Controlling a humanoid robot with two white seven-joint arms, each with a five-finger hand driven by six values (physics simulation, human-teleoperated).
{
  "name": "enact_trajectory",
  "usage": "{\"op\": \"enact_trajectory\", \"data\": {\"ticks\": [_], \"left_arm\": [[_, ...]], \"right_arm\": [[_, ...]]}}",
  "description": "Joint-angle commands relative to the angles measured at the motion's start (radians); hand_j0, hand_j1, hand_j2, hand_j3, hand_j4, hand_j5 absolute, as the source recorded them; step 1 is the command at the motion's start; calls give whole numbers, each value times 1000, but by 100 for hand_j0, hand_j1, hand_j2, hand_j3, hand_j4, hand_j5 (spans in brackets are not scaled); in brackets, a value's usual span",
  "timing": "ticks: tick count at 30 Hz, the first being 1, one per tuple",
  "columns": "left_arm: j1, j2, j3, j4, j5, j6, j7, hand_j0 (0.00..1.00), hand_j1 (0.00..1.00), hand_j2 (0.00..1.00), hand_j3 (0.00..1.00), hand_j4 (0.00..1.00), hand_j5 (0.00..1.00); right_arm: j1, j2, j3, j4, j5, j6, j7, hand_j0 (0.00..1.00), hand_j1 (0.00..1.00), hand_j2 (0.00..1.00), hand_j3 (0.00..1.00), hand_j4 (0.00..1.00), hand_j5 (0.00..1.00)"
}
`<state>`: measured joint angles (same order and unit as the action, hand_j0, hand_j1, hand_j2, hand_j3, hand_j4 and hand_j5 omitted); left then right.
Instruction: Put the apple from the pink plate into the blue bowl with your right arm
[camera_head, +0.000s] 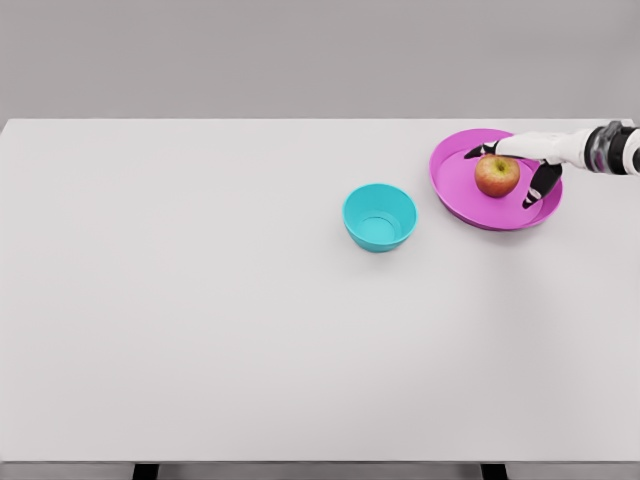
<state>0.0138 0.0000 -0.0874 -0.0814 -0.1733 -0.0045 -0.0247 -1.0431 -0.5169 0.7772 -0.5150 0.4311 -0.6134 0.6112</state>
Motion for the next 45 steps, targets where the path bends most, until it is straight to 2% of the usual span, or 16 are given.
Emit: {"op": "enact_trajectory", "data": {"ticks": [1, 5, 8, 14, 18, 31, 38, 41, 45], "left_arm": [[0, 0, 0, 0, 0, 0, 0, 100, 100, 100, 100, 100, 100], [0, 0, 0, 0, 0, 0, -1, 100, 100, 100, 100, 100, 100], [0, 0, 0, 0, 0, 0, 0, 100, 100, 100, 100, 100, 100], [0, 0, 0, 0, 0, 0, -1, 100, 100, 100, 100, 100, 100], [2, 0, 0, 0, 0, 0, 0, 100, 100, 100, 100, 100, 100], [0, 0, 0, 0, 0, 0, -1, 100, 100, 100, 100, 100, 100], [0, 0, 0, 0, 0, 0, 0, 100, 100, 100, 100, 100, 100], [2, 0, 0, 0, 0, 0, 0, 100, 100, 100, 100, 100, 100], [0, 0, 0, 0, 0, 0, 0, 100, 100, 100, 100, 100, 100]], "right_arm": [[-2, 0, -2, 12, -5, 2, 0, 99, 99, 99, 99, 99, 99], [-5, 1, -2, 21, 6, 2, 0, 99, 99, 99, 99, 99, 99], [-5, 1, -2, 19, 8, 2, 0, 94, 94, 94, 94, 94, 94], [-6, 12, -2, 15, 8, 2, 0, 66, 66, 66, 66, 66, 66], [-8, 12, -2, 16, 8, 2, 0, 56, 56, 56, 56, 56, 56], [-20, 8, -15, 1, 5, 2, 0, 50, 50, 50, 50, 50, 50], [-20, -3, -16, -106, 3, 2, 0, 48, 48, 48, 48, 48, 48], [-15, -38, -18, -204, 3, 2, 0, 48, 48, 48, 48, 48, 48], [-9, -49, -30, -292, 3, 2, 0, 48, 48, 48, 48, 48, 48]]}}
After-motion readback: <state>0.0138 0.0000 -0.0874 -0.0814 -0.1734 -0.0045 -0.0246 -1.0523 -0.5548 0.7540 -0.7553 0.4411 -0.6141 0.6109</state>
